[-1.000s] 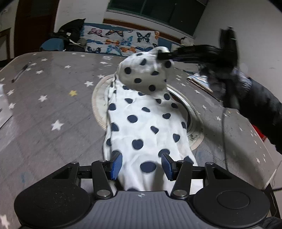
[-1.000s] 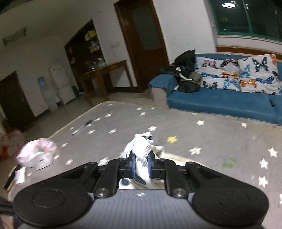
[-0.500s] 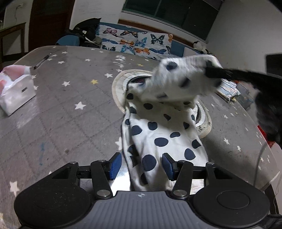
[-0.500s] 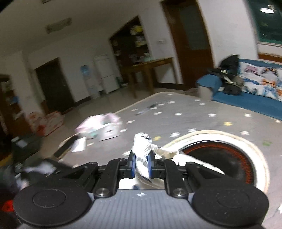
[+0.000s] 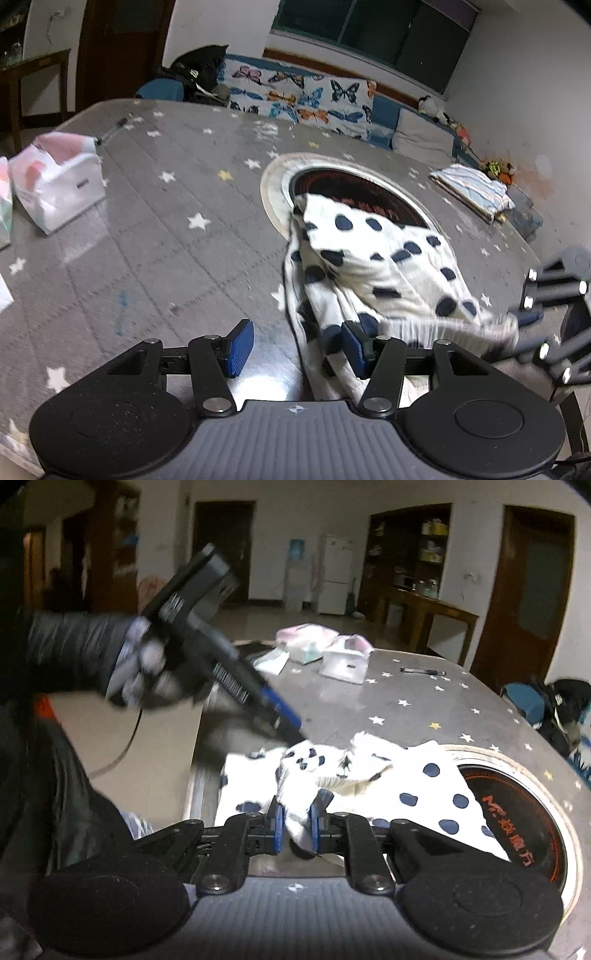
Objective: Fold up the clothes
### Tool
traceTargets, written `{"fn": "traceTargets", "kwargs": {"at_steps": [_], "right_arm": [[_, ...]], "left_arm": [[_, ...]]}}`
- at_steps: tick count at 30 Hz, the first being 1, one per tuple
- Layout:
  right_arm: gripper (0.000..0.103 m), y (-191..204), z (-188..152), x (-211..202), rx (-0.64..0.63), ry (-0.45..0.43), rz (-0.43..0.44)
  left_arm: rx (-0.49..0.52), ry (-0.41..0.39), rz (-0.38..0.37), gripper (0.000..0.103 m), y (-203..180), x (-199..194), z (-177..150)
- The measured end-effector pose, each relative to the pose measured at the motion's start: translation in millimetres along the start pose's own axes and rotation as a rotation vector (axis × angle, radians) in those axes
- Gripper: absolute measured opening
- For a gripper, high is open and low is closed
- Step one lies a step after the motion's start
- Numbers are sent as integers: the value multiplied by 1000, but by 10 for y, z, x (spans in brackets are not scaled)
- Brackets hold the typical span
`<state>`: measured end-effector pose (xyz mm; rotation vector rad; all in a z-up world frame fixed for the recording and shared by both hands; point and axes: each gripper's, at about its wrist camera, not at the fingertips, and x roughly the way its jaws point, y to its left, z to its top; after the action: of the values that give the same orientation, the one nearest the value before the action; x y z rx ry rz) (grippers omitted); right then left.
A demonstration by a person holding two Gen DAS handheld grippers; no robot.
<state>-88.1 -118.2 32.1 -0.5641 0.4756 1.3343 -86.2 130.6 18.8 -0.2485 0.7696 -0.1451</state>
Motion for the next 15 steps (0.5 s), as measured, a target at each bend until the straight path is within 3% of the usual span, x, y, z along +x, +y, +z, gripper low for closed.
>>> {"fn": "traceTargets", "kwargs": {"at_steps": [6,10,15], "right_arm": [[22,113,-25,37,-58,33,36],[23,132,-15,23,-55,42,66],[29,60,23,-46,28,31,77]], "left_arm": [[16,-55,-23,56,-58,-85,135],[32,-92,-45,56,-123,-131,230],[42,-99,-67,56,-161,-177,225]]}}
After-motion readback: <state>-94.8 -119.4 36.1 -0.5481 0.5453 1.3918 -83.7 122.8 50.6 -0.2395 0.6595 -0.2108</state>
